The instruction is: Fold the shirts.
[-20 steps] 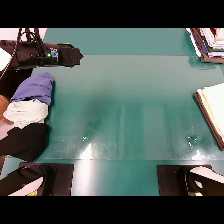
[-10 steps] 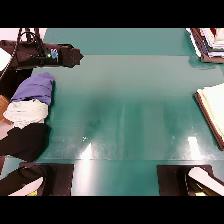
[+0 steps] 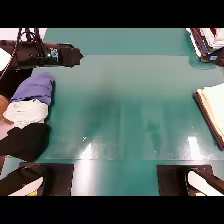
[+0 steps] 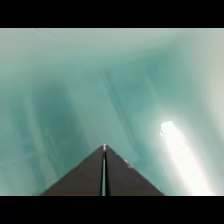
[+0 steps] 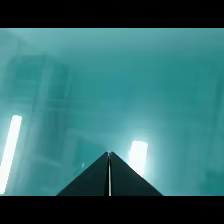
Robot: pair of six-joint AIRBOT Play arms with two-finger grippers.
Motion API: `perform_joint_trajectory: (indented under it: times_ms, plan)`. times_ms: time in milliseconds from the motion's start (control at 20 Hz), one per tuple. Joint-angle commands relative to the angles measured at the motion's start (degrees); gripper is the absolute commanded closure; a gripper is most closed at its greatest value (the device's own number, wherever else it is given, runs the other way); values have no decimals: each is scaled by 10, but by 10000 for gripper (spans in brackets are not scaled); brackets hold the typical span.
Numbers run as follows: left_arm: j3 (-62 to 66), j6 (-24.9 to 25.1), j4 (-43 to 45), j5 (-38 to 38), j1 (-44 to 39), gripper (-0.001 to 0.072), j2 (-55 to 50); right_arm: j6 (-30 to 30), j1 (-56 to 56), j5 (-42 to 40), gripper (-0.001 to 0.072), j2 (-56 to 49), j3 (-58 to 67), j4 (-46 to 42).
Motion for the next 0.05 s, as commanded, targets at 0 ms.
perform_joint_trajectory:
  times_ms: [0]
  plan:
    - [0,0,0,0,0,680,0,-3,36,-7,697,1,2,1]
